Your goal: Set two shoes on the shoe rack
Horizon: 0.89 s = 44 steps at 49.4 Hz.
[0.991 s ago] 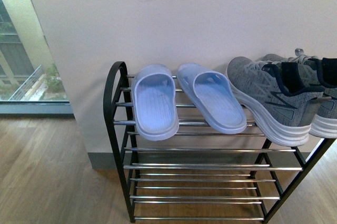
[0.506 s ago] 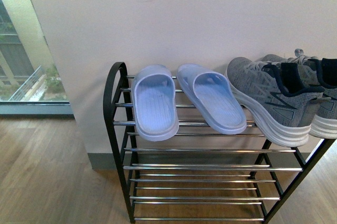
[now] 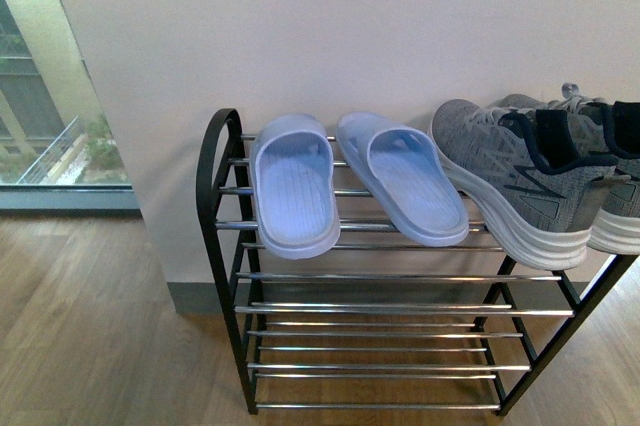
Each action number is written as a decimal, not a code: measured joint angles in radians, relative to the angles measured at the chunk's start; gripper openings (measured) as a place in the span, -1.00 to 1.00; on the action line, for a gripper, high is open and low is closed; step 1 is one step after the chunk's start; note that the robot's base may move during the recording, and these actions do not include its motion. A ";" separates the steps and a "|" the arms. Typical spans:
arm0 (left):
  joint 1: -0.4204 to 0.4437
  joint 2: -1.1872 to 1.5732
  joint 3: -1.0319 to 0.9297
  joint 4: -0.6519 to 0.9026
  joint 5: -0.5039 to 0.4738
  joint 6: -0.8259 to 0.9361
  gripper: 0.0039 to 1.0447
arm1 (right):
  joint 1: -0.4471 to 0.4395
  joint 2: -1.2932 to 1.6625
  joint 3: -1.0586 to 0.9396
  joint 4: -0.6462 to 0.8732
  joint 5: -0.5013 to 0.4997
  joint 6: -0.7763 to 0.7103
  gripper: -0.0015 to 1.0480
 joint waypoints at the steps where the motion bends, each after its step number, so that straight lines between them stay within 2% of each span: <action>1: 0.000 -0.003 0.000 -0.003 0.000 0.000 -0.98 | 0.000 0.000 0.000 0.000 0.000 0.000 0.82; 16: 0.000 -0.078 0.000 -0.078 0.000 0.000 -0.98 | 0.000 0.000 0.000 0.000 0.000 0.000 0.82; 19: 0.000 -0.181 0.000 -0.216 0.000 0.000 -0.98 | 0.000 0.000 0.000 0.000 0.000 0.000 0.82; 21: 0.000 -0.225 0.000 -0.245 0.000 0.000 -0.98 | 0.000 0.000 0.000 0.000 0.000 0.000 0.82; 30: 0.002 -0.237 0.000 -0.253 0.000 0.000 -0.98 | 0.000 -0.001 0.000 0.000 0.000 0.000 0.82; 35: 0.002 -0.237 0.000 -0.253 0.000 0.000 -0.58 | 0.000 0.000 0.000 0.000 0.000 0.000 0.82; 40: 0.002 -0.237 0.000 -0.253 0.000 0.000 -0.27 | 0.000 0.000 0.000 0.000 0.000 0.000 0.82; 44: 0.002 -0.237 0.000 -0.253 0.000 0.000 0.07 | 0.000 0.000 0.000 0.000 0.000 0.000 0.82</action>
